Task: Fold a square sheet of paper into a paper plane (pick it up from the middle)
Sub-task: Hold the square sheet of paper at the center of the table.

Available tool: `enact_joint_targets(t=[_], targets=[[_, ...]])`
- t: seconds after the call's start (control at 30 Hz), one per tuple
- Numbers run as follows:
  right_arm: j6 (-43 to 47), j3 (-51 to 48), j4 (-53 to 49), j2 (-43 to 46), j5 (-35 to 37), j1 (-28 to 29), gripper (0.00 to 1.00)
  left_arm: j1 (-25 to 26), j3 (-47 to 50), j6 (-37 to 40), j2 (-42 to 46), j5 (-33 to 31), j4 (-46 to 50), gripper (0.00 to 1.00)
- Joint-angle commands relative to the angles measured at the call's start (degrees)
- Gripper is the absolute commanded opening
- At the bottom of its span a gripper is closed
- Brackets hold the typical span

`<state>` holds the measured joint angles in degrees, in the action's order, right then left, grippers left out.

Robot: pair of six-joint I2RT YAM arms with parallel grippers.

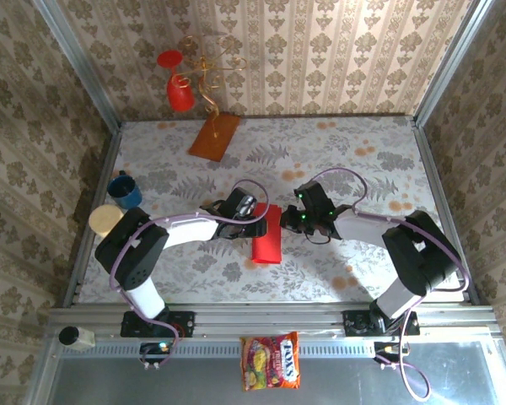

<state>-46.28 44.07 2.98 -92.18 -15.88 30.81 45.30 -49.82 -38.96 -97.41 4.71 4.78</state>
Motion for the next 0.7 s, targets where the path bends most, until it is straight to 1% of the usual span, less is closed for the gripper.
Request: enact_joint_targets(t=[0.0,0.53,0.67], targets=[[0.0,0.9,0.3,-1.0,-0.4,0.5,0.04,0.3,0.4,1.1,-2.2,2.0,0.0,0.60],[-2.0,-0.8,0.2,1.3,4.3,0.5,0.02,0.1,0.9,4.0,-2.4,3.7,0.4,0.60],[-2.2,-0.8,0.5,1.3,4.2,0.5,0.02,-0.3,0.4,4.2,-2.8,3.9,0.5,0.60]])
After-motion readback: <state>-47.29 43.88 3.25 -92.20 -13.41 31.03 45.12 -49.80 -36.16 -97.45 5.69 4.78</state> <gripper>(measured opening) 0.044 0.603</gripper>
